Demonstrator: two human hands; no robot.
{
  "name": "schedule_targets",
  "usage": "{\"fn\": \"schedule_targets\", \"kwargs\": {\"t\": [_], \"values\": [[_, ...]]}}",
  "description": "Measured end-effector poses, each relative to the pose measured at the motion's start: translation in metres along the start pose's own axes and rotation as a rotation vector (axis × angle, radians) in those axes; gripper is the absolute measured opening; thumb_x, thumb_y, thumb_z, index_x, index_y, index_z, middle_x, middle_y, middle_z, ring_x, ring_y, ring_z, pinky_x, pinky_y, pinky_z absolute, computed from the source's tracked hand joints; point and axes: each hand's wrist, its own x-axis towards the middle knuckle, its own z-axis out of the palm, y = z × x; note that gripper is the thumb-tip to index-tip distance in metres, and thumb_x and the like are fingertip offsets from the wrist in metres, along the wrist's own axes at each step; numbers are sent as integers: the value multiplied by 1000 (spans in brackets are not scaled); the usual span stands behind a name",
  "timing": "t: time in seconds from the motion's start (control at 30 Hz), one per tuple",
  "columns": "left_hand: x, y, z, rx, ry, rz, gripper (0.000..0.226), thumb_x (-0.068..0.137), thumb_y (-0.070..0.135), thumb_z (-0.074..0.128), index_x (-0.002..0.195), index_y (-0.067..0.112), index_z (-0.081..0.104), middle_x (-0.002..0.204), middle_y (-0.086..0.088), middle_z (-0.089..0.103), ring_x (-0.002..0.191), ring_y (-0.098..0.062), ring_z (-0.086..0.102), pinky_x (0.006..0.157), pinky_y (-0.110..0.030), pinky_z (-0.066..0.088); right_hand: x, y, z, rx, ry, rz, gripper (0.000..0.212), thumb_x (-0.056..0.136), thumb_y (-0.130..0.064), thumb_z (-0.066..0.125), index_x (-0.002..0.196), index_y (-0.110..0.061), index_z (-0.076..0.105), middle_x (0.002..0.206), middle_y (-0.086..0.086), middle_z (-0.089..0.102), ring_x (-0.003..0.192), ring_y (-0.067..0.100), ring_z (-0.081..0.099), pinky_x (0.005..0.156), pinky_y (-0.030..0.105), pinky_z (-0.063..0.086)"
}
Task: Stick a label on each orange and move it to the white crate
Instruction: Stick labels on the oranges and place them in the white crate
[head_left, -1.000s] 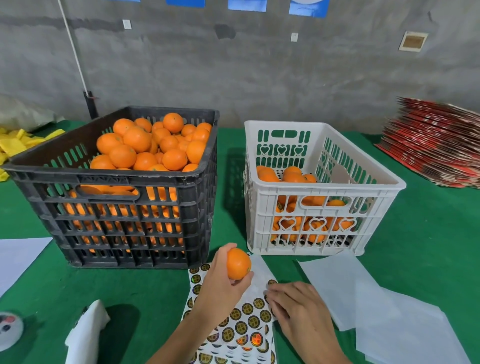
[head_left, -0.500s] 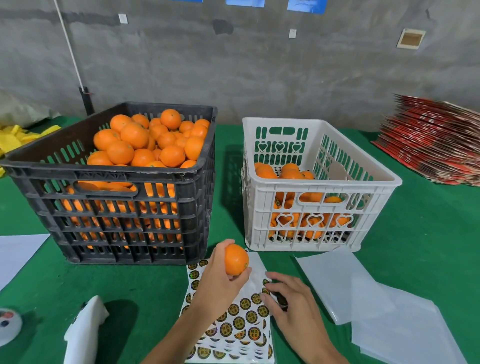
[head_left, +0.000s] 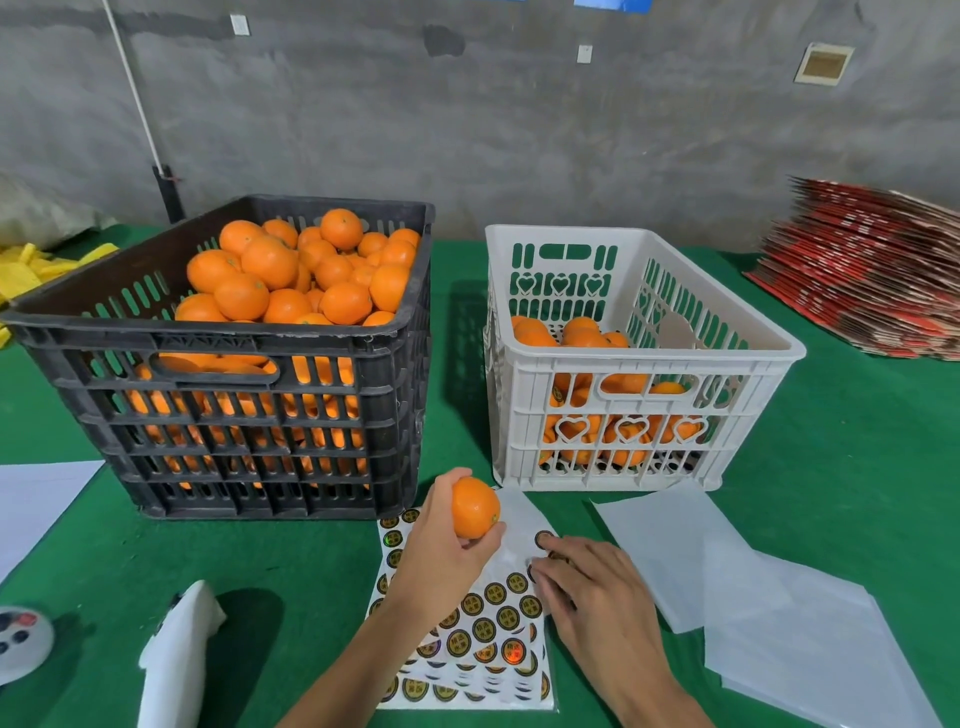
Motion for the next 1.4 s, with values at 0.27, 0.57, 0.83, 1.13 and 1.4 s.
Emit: {"fn": "schedule_targets", "kwargs": {"t": [0.27, 0.57, 0.83, 1.13, 1.4], "values": [[-2, 4, -2, 9, -28, 15, 74, 86, 48, 80, 127, 71, 24, 138, 14, 45, 94, -1, 71, 81, -15, 55, 15, -13, -11, 735, -72, 406, 10, 96, -28, 69, 94, -36, 73, 135, -31, 57, 133, -6, 44, 105, 28, 40], [2, 72, -36, -201, -56, 199, 76, 88, 37, 80, 146, 51, 34, 138, 14, 49, 113, -9, 66, 95, -29, 57, 99, -44, -43, 961, 68, 400, 14, 89, -44, 72, 102, -40, 76, 130, -28, 62, 125, -2, 55, 98, 26, 48], [39, 177, -49, -159, 20, 515, 74, 88, 17, 75, 145, 46, 38, 141, 20, 45, 128, -9, 55, 95, -16, 51, 158, -40, -96, 1463, -76, 463, 40, 96, -56, 59, 131, -37, 66, 131, 0, 68, 120, 21, 67, 99, 42, 56], [113, 230, -49, 189, -166, 524, 78, 90, 38, 66, 147, 49, 15, 142, 22, 28, 139, -3, 34, 116, -31, 38, 228, 4, -118, 728, 194, 291, 32, 104, -51, 42, 128, -39, 58, 114, -17, 66, 106, 2, 63, 91, 29, 55], [181, 209, -138, 85, 120, 135, 25, 105, 12, 52, 130, 10, 55, 117, -10, 61, 102, -26, 66, 91, -28, 56, 259, -10, -72, 284, -4, 87, 45, 109, -43, 30, 149, -34, 49, 158, -9, 42, 148, 7, 30, 124, 36, 21]]}}
